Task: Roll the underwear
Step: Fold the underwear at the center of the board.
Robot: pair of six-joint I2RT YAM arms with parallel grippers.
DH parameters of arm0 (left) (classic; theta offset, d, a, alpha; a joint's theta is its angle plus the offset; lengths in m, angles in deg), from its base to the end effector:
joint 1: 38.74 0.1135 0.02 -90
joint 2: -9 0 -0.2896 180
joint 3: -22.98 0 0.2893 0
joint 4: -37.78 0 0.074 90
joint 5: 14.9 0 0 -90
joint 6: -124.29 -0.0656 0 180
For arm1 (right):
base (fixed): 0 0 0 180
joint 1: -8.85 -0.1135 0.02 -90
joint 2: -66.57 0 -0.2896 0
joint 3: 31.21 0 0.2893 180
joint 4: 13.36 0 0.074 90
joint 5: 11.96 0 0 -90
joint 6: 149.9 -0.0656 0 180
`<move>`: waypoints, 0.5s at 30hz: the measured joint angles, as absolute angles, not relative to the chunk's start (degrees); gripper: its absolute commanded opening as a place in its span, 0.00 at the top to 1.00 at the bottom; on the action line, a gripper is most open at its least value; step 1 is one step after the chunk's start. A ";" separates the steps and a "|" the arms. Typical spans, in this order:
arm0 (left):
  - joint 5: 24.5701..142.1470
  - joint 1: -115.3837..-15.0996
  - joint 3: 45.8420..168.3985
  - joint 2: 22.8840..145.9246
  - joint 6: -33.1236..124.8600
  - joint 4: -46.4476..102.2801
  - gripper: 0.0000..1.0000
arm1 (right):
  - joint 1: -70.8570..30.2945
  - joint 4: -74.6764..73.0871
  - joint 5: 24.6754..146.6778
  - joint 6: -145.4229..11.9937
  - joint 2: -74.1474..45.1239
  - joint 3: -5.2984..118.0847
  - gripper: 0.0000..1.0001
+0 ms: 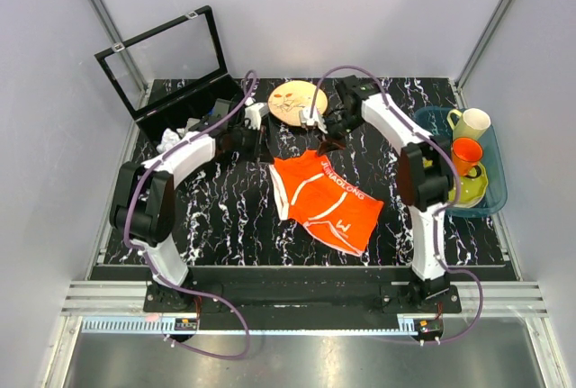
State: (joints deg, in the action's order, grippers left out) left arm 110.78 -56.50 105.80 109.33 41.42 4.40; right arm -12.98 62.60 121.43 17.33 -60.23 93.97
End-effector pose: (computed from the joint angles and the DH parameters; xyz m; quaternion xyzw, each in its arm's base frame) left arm 0.3960 -0.1670 0.2126 0.1852 0.8837 -0.3506 0.2489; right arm 0.4556 0.2310 0.2184 -0.7287 0.5691 0.2787 0.2598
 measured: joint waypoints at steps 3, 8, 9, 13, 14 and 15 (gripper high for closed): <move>112.13 -57.83 106.52 109.18 41.40 2.94 1.00 | -11.62 58.27 121.26 16.33 -53.02 84.59 1.00; 113.20 -64.13 107.99 109.11 40.75 0.03 1.00 | -10.01 52.35 121.19 15.52 -43.88 70.60 1.00; 113.49 -66.23 108.14 109.09 40.68 -0.32 1.00 | -9.66 51.67 121.21 15.41 -42.20 67.80 1.00; 114.45 -73.18 108.20 109.09 40.77 -1.74 1.00 | -7.97 48.85 121.17 15.45 -36.08 57.82 1.00; 114.63 -74.49 108.18 109.09 40.90 -1.85 1.00 | -7.65 48.72 121.15 15.47 -34.90 56.15 1.00; 114.76 -75.80 108.16 109.03 41.23 -1.89 1.00 | -7.14 48.13 121.15 15.54 -33.46 54.12 1.00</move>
